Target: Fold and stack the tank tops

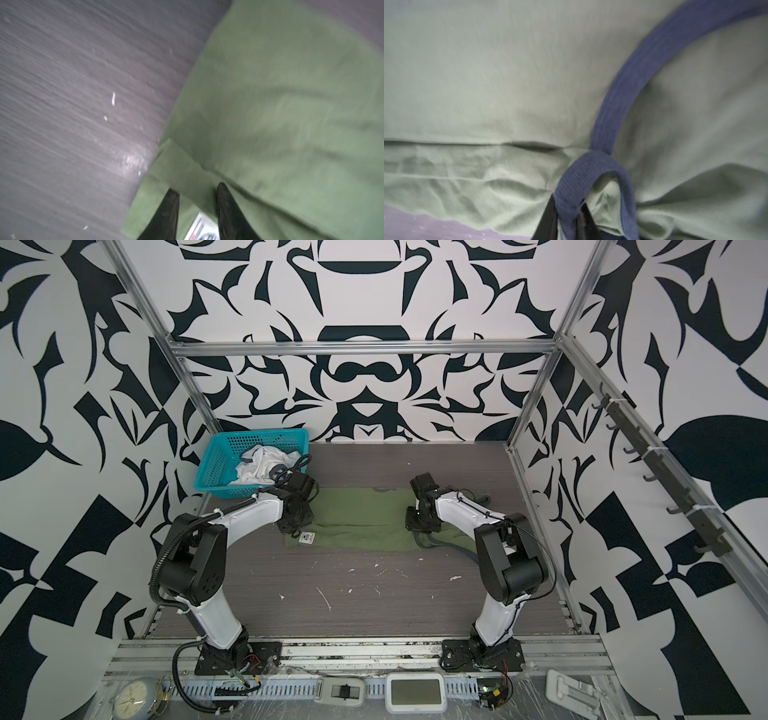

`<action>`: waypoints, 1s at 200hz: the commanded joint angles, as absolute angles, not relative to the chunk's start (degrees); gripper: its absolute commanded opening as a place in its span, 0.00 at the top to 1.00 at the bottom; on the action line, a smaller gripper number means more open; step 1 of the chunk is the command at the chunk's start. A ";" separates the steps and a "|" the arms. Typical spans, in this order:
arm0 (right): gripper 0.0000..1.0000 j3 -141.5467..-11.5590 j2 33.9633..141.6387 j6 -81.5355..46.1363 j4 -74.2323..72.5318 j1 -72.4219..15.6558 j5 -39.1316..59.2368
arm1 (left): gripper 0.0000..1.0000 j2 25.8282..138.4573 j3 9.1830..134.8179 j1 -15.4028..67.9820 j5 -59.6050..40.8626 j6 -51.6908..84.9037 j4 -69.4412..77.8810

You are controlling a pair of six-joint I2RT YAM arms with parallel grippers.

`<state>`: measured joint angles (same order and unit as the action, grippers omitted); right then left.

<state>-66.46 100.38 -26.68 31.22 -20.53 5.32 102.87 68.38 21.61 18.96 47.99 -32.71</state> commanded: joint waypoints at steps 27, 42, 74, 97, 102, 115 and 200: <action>0.91 -69.52 101.16 -25.75 30.91 -19.35 2.37 | 0.81 108.01 73.53 18.64 19.45 49.06 -35.41; 0.91 -69.52 100.92 -25.61 30.71 -18.99 2.22 | 0.83 108.75 74.30 18.41 19.56 49.38 -35.35; 0.91 -69.76 102.00 -25.41 30.31 -18.12 2.69 | 0.94 110.30 75.76 18.28 21.15 49.24 -35.67; 0.91 -69.85 101.99 -25.66 29.90 -18.09 2.72 | 1.00 109.57 75.76 18.02 23.07 49.31 -35.45; 0.91 -70.02 101.93 -25.72 30.02 -18.02 2.81 | 1.00 109.12 75.76 18.03 23.62 49.32 -35.46; 0.91 -70.14 101.59 -25.84 29.73 -18.02 2.98 | 1.00 107.95 75.52 18.08 25.18 49.41 -35.41; 0.56 -70.56 100.99 -25.97 32.24 -16.94 1.06 | 0.78 99.27 69.68 21.18 23.11 48.54 -34.28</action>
<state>-70.11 105.06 -26.06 30.44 -17.80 3.22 103.24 72.60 18.79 24.69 49.01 -33.12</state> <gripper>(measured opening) 0.353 0.151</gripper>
